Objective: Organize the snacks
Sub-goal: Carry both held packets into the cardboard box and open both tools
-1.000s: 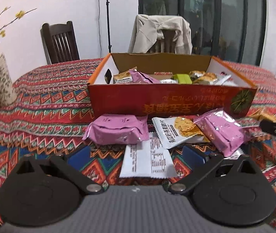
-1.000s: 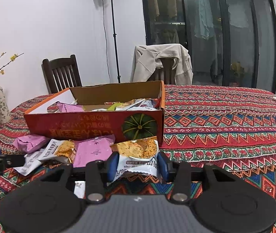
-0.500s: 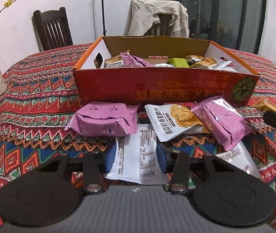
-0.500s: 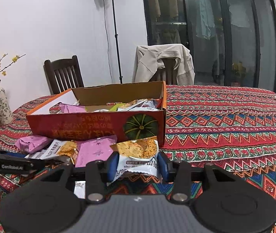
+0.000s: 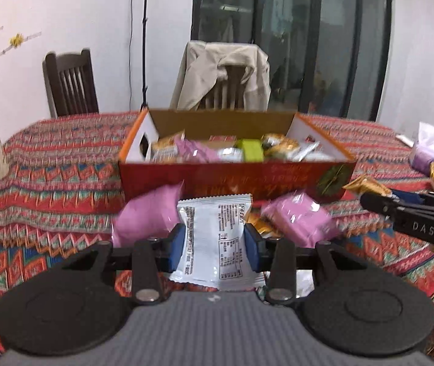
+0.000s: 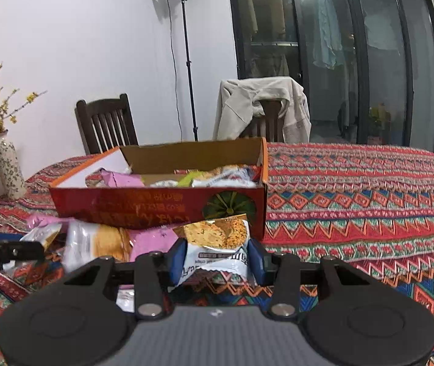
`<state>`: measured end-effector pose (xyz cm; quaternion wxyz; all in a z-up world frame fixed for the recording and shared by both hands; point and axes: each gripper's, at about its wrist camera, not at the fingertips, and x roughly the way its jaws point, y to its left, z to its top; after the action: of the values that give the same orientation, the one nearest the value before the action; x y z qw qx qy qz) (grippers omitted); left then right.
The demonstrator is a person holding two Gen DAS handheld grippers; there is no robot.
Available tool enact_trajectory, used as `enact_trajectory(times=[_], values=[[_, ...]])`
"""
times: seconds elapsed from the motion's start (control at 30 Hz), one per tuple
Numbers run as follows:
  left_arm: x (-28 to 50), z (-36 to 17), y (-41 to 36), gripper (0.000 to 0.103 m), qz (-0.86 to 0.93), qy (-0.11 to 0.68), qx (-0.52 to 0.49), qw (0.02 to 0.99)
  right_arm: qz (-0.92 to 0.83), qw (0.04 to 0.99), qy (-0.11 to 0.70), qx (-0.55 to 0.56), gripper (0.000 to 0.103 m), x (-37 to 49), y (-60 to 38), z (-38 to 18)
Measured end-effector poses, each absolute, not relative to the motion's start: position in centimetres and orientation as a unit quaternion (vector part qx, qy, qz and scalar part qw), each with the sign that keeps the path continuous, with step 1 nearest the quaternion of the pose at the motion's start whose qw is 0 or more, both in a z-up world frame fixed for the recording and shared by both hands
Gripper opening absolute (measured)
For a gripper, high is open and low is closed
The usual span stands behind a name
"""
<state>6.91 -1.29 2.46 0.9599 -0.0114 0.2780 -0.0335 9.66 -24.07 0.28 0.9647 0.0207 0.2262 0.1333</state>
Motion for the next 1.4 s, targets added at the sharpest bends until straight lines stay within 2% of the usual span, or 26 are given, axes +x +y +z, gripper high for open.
enact_trajectory(times=[0.27, 0.6, 0.87, 1.27, 1.3, 1.37, 1.4], values=[[9.5, 6.1, -2.2, 0.042, -0.039, 0.235, -0.004, 0.971, 0.141, 0.97, 0.196, -0.008, 0.043, 10.6, -22.7, 4.3], [16.9, 9.1, -1.7, 0.042, 0.003, 0.215, -0.018, 0.976, 0.132, 0.971, 0.196, -0.022, 0.043, 17.3, -19.6, 7.4], [22.2, 7.6, -0.2, 0.042, 0.04, 0.211, -0.046, 0.976, 0.109, 0.975, 0.195, 0.002, 0.043, 22.8, -18.1, 6.6], [23.9, 3.8, 0.9, 0.045, 0.047, 0.237, -0.026, 0.97, 0.114, 0.969, 0.219, -0.006, 0.044, 25.2, -18.0, 2.5], [23.8, 3.7, 0.9, 0.047, 0.047, 0.235, -0.026, 0.971, 0.113, 0.969, 0.221, -0.006, 0.045, 25.2, -18.0, 2.4], [23.7, 3.7, 0.9, 0.063, 0.048, 0.232, -0.028, 0.971, 0.114, 0.968, 0.224, -0.004, 0.051, 25.2, -18.1, 2.1], [23.6, 3.7, 1.0, 0.08, 0.053, 0.228, -0.031, 0.972, 0.113, 0.968, 0.224, -0.004, 0.052, 25.1, -18.2, 2.1]])
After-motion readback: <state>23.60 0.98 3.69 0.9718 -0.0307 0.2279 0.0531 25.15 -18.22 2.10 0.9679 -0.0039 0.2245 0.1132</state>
